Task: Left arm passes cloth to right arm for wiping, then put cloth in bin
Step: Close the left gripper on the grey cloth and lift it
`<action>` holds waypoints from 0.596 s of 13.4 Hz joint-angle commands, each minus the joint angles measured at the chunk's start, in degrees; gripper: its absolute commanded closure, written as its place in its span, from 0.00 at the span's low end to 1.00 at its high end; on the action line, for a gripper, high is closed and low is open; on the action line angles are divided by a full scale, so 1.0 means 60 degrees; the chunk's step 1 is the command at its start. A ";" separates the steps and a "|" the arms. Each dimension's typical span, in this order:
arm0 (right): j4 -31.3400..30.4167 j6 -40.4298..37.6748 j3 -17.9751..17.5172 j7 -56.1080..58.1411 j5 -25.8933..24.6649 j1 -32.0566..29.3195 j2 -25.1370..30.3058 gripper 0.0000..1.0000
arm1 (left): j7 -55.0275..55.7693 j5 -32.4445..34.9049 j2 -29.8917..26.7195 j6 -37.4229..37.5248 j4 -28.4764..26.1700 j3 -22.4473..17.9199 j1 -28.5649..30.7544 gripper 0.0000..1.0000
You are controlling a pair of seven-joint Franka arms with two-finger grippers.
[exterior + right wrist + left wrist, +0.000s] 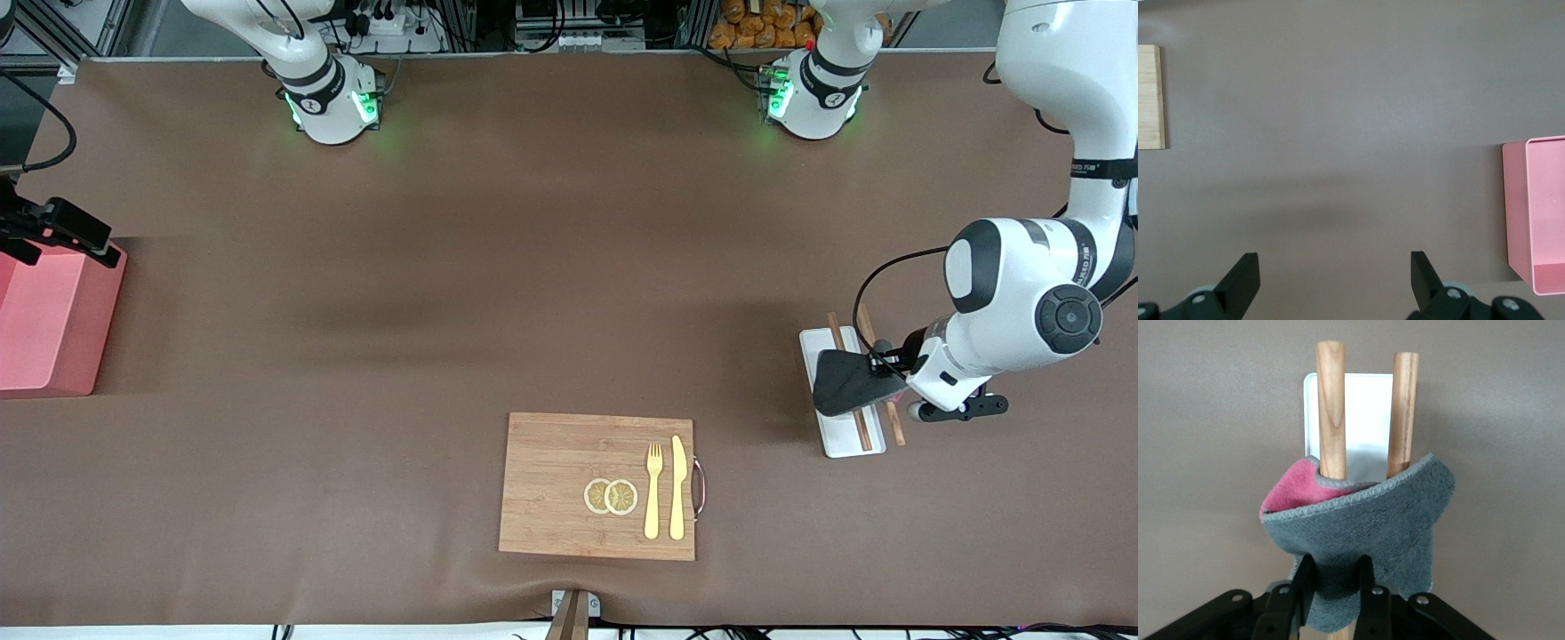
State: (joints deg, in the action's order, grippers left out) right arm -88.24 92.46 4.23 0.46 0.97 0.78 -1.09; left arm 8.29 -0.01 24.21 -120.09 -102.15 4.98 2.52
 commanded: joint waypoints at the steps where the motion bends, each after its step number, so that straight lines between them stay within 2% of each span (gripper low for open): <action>1: 0.0059 -0.0176 -0.0046 0.0041 -0.0102 -0.0100 -0.0053 0.00 | 0.0039 -0.0160 -0.0079 -0.0083 -0.0027 0.0005 -0.0025 0.75; 6: 0.0059 -0.0322 -0.0031 0.0027 -0.0102 -0.0203 -0.0155 0.00 | -0.0004 -0.0160 -0.0065 -0.0083 -0.0026 0.0005 -0.0040 0.95; 8: 0.0059 -0.0322 -0.0031 -0.0119 -0.0059 -0.0159 -0.0185 0.00 | -0.0077 -0.0160 -0.0065 -0.0083 -0.0012 0.0005 -0.0054 1.00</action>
State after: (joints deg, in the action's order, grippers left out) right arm -88.25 91.01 4.47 0.45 0.97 0.09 -1.86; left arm 8.26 -0.01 23.83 -120.07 -101.89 4.94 2.51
